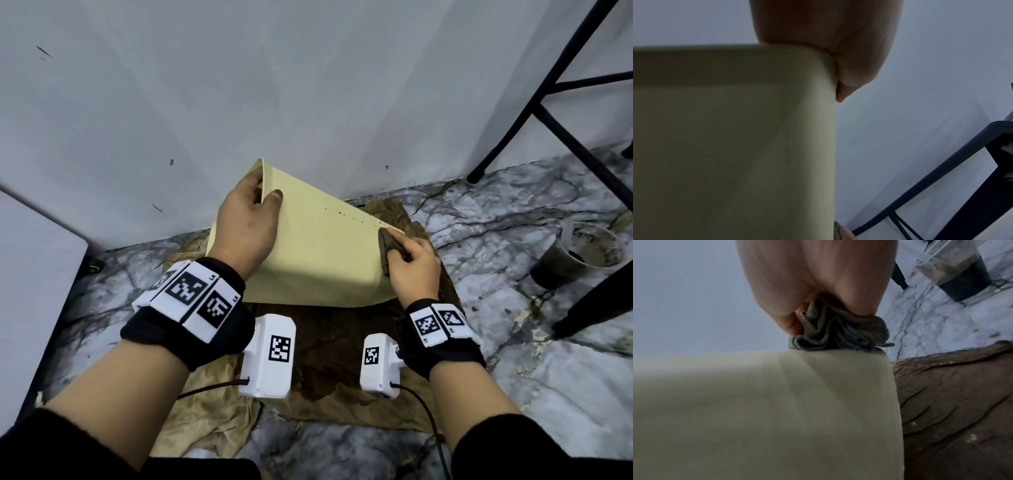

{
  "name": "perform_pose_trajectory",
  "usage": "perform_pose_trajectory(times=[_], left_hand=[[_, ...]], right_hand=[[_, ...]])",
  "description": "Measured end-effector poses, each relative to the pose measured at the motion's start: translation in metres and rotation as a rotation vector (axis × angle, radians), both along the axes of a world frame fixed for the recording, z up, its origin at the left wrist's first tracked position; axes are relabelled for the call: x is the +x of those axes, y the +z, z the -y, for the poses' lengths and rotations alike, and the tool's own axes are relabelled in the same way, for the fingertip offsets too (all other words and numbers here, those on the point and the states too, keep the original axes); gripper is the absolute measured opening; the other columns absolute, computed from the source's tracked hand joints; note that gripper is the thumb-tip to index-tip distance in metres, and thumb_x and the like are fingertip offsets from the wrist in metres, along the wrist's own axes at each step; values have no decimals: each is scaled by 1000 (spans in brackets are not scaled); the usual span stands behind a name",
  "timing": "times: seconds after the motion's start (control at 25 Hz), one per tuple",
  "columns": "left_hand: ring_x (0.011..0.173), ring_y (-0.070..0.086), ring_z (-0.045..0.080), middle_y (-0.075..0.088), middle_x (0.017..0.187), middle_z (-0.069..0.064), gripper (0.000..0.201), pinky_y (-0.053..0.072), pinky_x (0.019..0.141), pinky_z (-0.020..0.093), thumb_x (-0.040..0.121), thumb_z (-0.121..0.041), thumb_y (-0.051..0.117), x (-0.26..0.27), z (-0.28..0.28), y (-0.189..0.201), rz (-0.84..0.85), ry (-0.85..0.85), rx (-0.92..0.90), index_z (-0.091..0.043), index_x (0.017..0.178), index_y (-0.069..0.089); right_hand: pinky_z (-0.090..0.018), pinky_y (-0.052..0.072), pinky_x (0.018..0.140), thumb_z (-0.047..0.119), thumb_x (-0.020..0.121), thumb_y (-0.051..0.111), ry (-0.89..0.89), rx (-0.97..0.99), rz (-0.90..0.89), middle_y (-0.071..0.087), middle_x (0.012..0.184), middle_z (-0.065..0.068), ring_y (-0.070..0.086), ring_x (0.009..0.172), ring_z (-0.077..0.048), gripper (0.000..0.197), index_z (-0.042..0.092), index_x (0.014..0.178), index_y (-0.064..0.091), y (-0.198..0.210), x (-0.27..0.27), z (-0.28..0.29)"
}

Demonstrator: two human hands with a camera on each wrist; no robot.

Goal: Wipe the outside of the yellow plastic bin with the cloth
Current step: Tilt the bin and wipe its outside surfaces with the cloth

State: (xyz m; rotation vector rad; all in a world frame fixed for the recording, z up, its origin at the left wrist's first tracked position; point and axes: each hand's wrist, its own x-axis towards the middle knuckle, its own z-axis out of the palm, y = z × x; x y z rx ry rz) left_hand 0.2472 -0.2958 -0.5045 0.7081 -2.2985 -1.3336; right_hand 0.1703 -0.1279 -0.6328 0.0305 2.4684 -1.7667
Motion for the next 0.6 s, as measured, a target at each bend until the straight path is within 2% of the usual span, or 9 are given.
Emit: perform_pose_trajectory(times=[0.12,0.24,0.4,0.48,0.6], left_hand=[[103,59,17,60,98,-15,38,47,97,39,89,-15,48,2,-1,0,-37,-25,34,-25,126,50],[105,58,16,61,106,-9,44,48,94,35,82,-27,48,3,-3,-2,-70,-55,-8,-26,126,50],[106,53,9,58,111,-9,40,40,91,20,89,-17,50,9,-7,-10,-67,-42,-84,-18,129,48],[109,53,9,58,117,-6,40,39,92,18,90,-15,49,10,-7,-14,-58,-37,-97,-18,130,47],[108,52,7,57,114,-9,41,40,88,12,90,-16,49,9,-2,-17,-47,-42,-98,-19,131,47]], right_hand=[[-34,37,102,11,84,53,16,-20,-53,56,115,-7,47,111,-32,34,23,115,61,13,7,9],[-36,37,101,11,84,55,75,-82,-179,56,112,-7,46,107,-26,34,24,115,61,41,17,31],[-27,33,93,14,82,56,171,-143,-369,58,106,-5,41,96,-17,35,25,114,62,73,38,63],[-24,32,93,14,82,57,198,-153,-378,57,106,-3,40,95,-15,35,26,115,61,77,41,69],[-19,30,91,15,84,57,206,-139,-355,56,108,0,40,100,-17,35,29,116,59,71,35,67]])
